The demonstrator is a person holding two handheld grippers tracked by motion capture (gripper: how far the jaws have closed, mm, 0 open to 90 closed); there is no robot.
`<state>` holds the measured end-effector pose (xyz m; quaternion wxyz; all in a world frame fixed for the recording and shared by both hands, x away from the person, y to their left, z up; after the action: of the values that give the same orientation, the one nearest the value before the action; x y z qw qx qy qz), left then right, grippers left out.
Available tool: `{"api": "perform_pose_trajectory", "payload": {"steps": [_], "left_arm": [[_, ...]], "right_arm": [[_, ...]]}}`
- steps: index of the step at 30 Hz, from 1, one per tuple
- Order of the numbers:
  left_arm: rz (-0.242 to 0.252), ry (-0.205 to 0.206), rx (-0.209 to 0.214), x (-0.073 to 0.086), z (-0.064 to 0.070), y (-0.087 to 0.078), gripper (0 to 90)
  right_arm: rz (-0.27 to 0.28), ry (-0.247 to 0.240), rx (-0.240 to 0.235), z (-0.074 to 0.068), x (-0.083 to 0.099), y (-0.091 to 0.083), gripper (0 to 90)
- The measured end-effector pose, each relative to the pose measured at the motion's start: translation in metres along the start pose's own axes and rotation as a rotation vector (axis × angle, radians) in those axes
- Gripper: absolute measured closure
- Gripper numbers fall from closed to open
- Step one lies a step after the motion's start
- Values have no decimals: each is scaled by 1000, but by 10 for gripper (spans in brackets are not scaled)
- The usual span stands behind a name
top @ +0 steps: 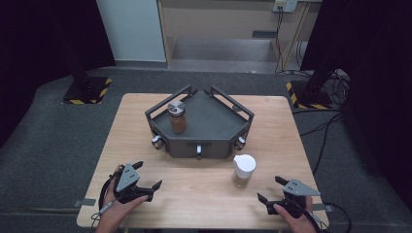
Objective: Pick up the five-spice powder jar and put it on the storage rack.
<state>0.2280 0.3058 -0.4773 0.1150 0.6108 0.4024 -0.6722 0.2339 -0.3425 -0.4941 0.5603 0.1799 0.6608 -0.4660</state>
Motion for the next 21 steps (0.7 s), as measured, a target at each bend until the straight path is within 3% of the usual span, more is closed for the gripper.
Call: {"api": "perform_pose_trajectory", "payload": {"steps": [21], "left_arm": [[-11, -10, 3, 3, -5, 1, 30]], "right_arm": [[-1, 1, 7, -1, 0, 1, 34]]}}
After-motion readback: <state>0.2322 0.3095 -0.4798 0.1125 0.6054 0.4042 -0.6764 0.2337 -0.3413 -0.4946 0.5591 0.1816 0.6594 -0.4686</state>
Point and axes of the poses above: each handheld gripper's, and its own axes: y roughly forward along the jaws, x roughly out of its underside, z roughly to its right, the point moved 3 cm from there along y, roughly forward along the jaws, and after that the axes turned 8 degrees about x, right-handed, at the moved point
